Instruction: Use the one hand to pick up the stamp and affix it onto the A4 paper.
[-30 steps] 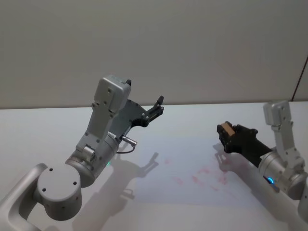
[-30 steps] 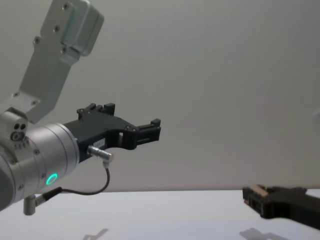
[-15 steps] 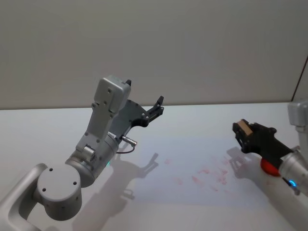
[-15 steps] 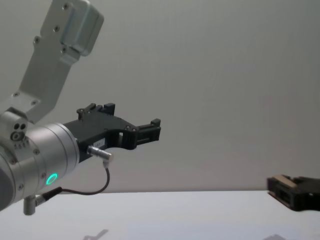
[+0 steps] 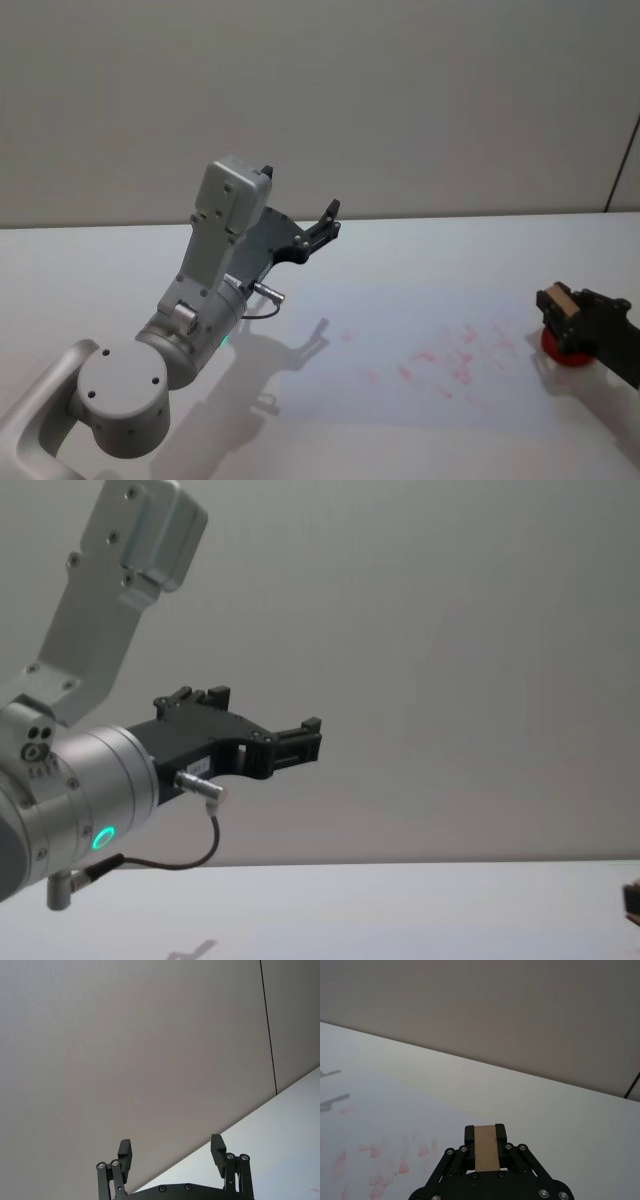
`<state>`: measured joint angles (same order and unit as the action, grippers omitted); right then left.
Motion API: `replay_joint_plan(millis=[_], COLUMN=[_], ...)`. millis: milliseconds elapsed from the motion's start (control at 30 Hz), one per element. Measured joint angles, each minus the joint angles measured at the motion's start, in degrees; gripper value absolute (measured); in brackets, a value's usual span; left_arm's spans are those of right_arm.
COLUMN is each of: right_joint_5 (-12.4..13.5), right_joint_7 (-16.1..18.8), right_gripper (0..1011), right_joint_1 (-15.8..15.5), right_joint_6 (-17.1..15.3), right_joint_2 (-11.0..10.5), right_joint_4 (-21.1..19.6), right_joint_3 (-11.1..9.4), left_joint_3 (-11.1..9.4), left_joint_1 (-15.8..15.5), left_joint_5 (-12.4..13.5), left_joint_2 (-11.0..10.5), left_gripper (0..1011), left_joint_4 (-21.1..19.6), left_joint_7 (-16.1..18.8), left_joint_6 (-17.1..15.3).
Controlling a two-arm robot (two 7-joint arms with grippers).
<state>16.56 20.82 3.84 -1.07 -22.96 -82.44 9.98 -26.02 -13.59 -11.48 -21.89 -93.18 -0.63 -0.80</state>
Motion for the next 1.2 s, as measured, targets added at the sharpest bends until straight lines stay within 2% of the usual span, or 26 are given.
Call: replay_joint_plan(millis=[467, 1200], right_joint_5=[-1.3, -3.3], right_joint_7=[-2.2, -3.8], right_gripper=[219, 219], right_joint_1=[-2.1, -1.3], right_joint_6=[0.0, 1.3], right_joint_2=[-1.4, -0.4], right_joint_4=[0.5, 3.7], right_joint_3=[-0.7, 0.0], left_joint_3=[0.0, 0.0], left_joint_1=[0.0, 0.0], left_joint_5=[0.0, 0.0], left_joint_2=[0.0, 0.0], left_gripper=[1001, 1001], left_joint_4=[0.0, 0.0], left_joint_7=[0.0, 0.0], left_joint_6=[0.0, 0.0])
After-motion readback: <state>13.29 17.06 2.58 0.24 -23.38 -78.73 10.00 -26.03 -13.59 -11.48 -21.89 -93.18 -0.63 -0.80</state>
